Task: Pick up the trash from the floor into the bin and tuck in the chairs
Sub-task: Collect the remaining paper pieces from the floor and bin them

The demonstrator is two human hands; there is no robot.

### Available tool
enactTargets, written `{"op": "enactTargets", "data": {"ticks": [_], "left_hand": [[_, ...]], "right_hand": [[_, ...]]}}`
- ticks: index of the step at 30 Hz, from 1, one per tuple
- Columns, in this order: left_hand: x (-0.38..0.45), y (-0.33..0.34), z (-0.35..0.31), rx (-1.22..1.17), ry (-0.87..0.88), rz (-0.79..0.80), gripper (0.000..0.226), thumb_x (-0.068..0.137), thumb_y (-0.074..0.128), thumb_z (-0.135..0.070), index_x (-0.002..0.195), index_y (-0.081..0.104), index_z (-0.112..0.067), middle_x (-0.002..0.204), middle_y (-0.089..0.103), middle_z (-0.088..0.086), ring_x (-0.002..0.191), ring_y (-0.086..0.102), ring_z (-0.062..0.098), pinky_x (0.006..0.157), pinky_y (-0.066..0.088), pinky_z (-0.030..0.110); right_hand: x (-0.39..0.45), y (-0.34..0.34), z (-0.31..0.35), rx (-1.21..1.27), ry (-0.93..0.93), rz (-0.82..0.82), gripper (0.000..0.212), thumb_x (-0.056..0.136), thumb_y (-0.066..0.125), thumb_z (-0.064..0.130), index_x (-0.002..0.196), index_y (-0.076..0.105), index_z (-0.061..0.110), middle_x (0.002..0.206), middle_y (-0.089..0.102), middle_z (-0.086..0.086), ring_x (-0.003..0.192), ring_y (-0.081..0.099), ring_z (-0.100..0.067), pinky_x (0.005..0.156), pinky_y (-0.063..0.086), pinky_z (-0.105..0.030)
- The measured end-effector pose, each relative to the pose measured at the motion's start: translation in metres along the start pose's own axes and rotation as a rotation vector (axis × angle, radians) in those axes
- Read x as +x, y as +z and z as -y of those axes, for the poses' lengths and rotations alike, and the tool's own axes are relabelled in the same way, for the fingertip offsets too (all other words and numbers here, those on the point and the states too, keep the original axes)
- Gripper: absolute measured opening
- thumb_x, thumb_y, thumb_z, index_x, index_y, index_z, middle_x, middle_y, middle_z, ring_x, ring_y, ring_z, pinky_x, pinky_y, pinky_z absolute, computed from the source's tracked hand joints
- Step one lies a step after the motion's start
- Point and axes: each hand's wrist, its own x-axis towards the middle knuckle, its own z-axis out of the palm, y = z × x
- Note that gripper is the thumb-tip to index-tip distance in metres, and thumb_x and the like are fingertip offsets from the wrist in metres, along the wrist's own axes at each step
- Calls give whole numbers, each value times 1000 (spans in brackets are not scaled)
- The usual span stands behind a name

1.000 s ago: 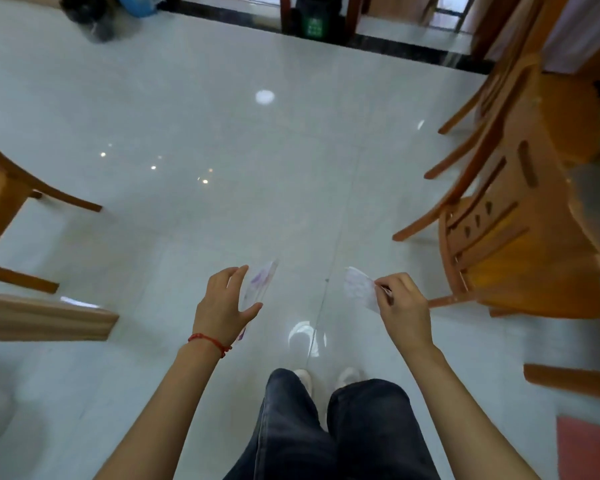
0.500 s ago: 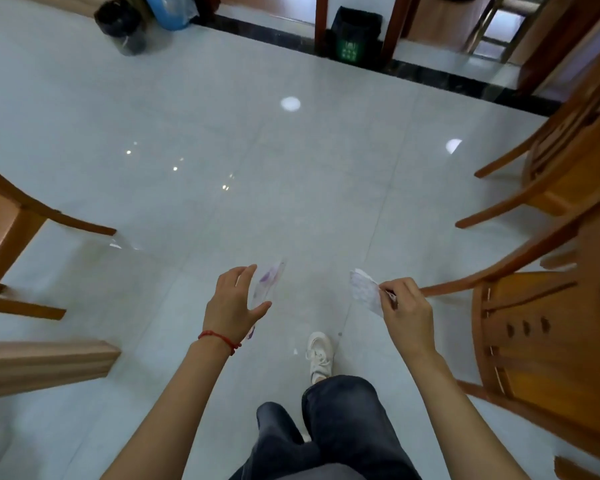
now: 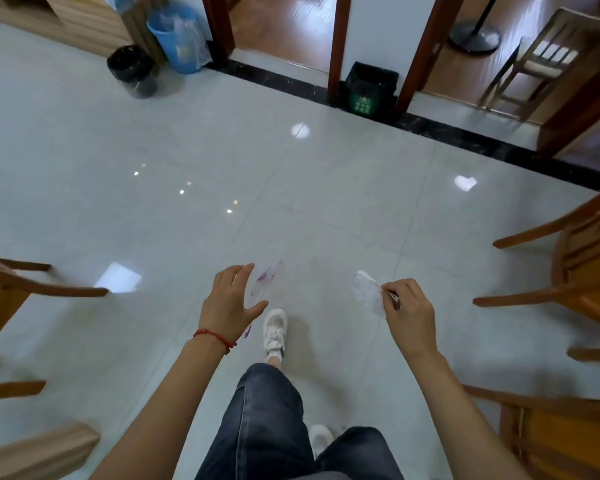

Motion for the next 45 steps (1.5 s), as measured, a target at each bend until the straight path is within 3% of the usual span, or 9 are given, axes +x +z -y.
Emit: {"op": "enactTargets", "data": {"ticks": [8, 14, 21, 26, 30, 45], "left_hand": [[184, -18, 37, -10, 66, 68, 67, 68, 80, -24, 125, 51, -3, 120, 56, 15, 112, 48, 33, 79, 51, 43], [315, -31, 31, 3, 129, 75, 68, 69, 79, -24, 126, 50, -2, 124, 54, 15, 115, 46, 33, 78, 49, 43], [459, -13, 7, -31, 159, 74, 67, 69, 79, -23, 127, 50, -4, 124, 54, 12, 116, 44, 31, 74, 49, 40], [566, -5, -22, -25, 192, 55, 68, 66, 82, -20, 124, 52, -2, 120, 56, 15, 112, 48, 35, 73, 51, 43], [644, -3, -41, -16, 194, 46, 68, 66, 81, -22, 124, 52, -2, 120, 57, 16, 112, 49, 35, 74, 51, 43], [969, 15, -65, -2, 250, 100, 66, 70, 78, -26, 125, 51, -2, 123, 55, 20, 111, 51, 36, 86, 48, 44]], "right_hand": [[161, 57, 21, 18, 84, -63, 10, 77, 65, -7, 80, 65, 3, 79, 59, -6, 65, 53, -13, 60, 41, -16], [270, 75, 27, 19, 111, -106, 11, 77, 65, -8, 84, 65, 1, 82, 61, -9, 67, 54, -15, 61, 43, -20], [403, 87, -10, 7, 96, -179, 11, 76, 66, -9, 83, 65, 0, 81, 62, -11, 67, 53, -12, 63, 41, -13], [511, 84, -47, 3, 70, -210, 11, 76, 67, -8, 83, 66, 0, 81, 63, -12, 66, 58, -17, 61, 45, -17], [595, 79, -68, 5, 73, -215, 11, 77, 66, -9, 81, 65, 1, 80, 62, -10, 66, 53, -11, 63, 40, -7], [876, 141, -113, -41, 133, -243, 12, 74, 68, -10, 82, 65, -1, 79, 63, -14, 64, 59, -22, 61, 43, -20]]}}
